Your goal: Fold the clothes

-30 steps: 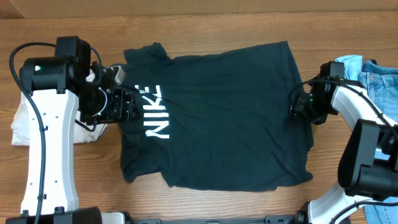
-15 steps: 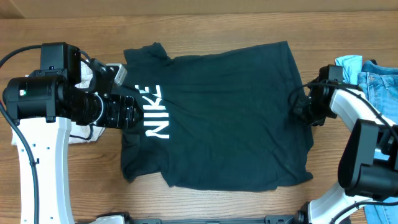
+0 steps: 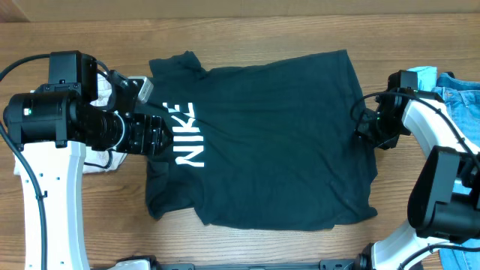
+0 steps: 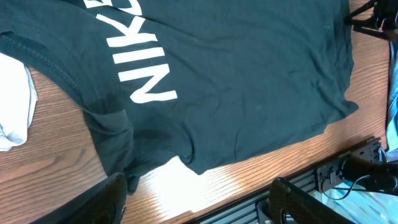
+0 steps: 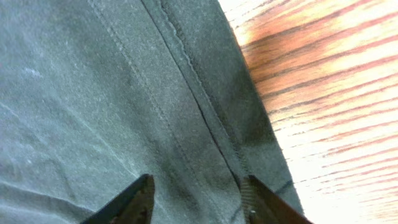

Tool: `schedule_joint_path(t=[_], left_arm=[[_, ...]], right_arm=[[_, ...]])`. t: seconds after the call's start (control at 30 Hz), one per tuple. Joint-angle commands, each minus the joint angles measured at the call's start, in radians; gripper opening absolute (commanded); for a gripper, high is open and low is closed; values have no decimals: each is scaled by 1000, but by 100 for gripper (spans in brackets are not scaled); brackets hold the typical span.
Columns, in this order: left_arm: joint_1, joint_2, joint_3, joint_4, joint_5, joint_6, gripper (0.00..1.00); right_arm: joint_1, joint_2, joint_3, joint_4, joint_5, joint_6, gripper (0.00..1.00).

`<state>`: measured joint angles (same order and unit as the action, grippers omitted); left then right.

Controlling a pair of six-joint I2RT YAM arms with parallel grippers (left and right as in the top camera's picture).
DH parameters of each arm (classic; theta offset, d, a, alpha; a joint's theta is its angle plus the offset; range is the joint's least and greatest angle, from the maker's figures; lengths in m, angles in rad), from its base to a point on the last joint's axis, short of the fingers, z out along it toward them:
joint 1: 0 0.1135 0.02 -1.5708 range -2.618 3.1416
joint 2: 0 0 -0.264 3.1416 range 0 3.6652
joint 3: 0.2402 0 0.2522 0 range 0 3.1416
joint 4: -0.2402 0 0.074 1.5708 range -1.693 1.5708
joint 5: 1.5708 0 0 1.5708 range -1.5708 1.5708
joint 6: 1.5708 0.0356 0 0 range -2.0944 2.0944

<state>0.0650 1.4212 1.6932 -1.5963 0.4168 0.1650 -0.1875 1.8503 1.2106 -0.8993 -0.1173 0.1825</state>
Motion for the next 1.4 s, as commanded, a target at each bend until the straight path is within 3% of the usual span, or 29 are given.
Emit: schedule_joint_path(t=[0.0,0.2,0.8,1.03,1.37], left_arm=[[0,-8,-6,0,18,23,76],[0,-8,-6,0,18,23,77],[0,-8,-6,0,18,23,76],[0,-8,-6,1,18,23,77],[0,-8,-6,5,18,23,77]], right_arm=[[-18,-24,-11,20,37,-9,56],[-46,-8,-70,64,-97,-57,47],[-51,-8,-129,102,-73,-20,46],[-56,-9,-122,85,-146,-34,31],[-58,-10,-34,-13,-75,-29,24]])
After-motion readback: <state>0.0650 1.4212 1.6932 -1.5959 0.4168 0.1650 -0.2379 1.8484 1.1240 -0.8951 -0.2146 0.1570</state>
